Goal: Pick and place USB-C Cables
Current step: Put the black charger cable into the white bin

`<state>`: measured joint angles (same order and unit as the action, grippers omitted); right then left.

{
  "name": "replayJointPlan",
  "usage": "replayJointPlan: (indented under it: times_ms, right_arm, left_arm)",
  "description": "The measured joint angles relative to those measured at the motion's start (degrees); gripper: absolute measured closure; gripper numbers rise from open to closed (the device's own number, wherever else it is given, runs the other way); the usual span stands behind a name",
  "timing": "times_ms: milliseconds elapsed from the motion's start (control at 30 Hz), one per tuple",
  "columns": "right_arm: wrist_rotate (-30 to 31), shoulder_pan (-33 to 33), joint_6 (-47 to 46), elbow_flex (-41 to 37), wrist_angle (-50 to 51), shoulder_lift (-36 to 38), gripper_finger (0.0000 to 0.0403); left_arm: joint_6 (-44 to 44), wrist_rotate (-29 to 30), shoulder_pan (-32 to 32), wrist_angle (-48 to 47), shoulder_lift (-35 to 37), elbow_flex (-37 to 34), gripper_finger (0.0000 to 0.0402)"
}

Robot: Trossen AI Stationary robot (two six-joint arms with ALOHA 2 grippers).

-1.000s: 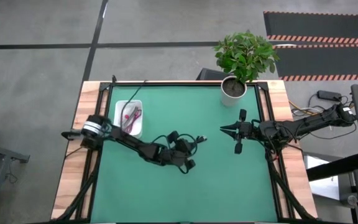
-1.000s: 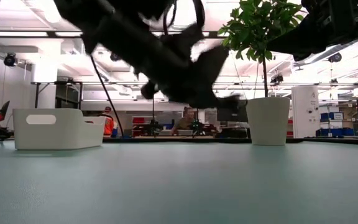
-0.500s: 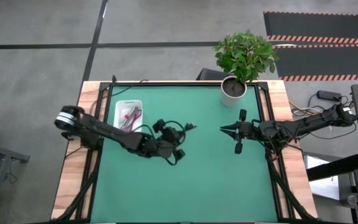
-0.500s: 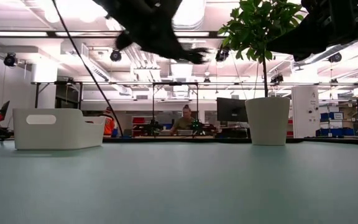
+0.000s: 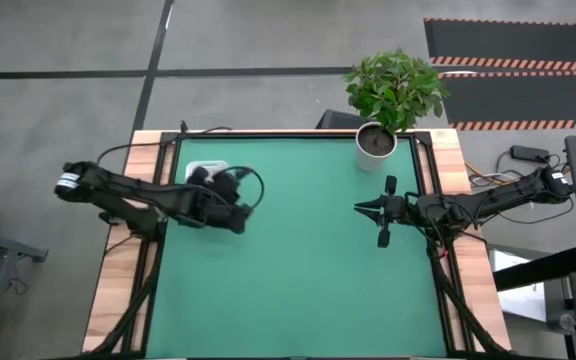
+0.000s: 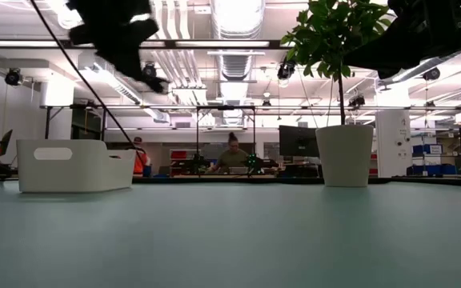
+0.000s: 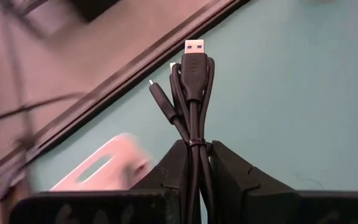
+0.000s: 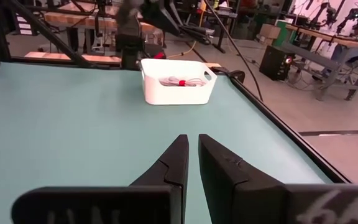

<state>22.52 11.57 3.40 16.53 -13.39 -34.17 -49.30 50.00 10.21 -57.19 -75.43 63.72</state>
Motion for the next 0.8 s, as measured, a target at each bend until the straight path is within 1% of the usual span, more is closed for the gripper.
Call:
replayJointPlan:
  times_ms: [67,233,400,533,633,800]
  right_arm:
    - [0.0,0.0,-0.4,0.0,-0.1,0.0,0.0376]
    - [0.0,0.0,-0.4,0.0,0.0,0.0,0.0376]
    - [0.0,0.0,-0.4,0.0,0.1,0.0,0.0376]
    - [0.0,0.0,-0.4,0.0,0.3,0.0,0.0376]
    - [0.0,0.0,-0.4,0.0,0.3,0.0,0.0376]
    - [0.0,0.0,-0.4,0.0,0.5,0.0,0.0376]
  left_arm:
    - [-3.4,-0.9,-1.5,-5.9,0.6,-0.3,0.037]
    - [-8.5,-7.1,-5.6,-18.0,-0.2,-0.3,0.0371]
    - [-10.0,-17.0,-11.1,-26.1,-2.6,-0.5,0.0371]
    - [-7.3,-24.7,-15.4,-30.3,-5.0,-0.5,0.0371]
    - [-4.6,-26.3,-18.3,-31.5,-6.7,-0.5,0.0371]
    - [-1.3,-25.5,-22.2,-31.5,-9.2,-0.5,0.0371]
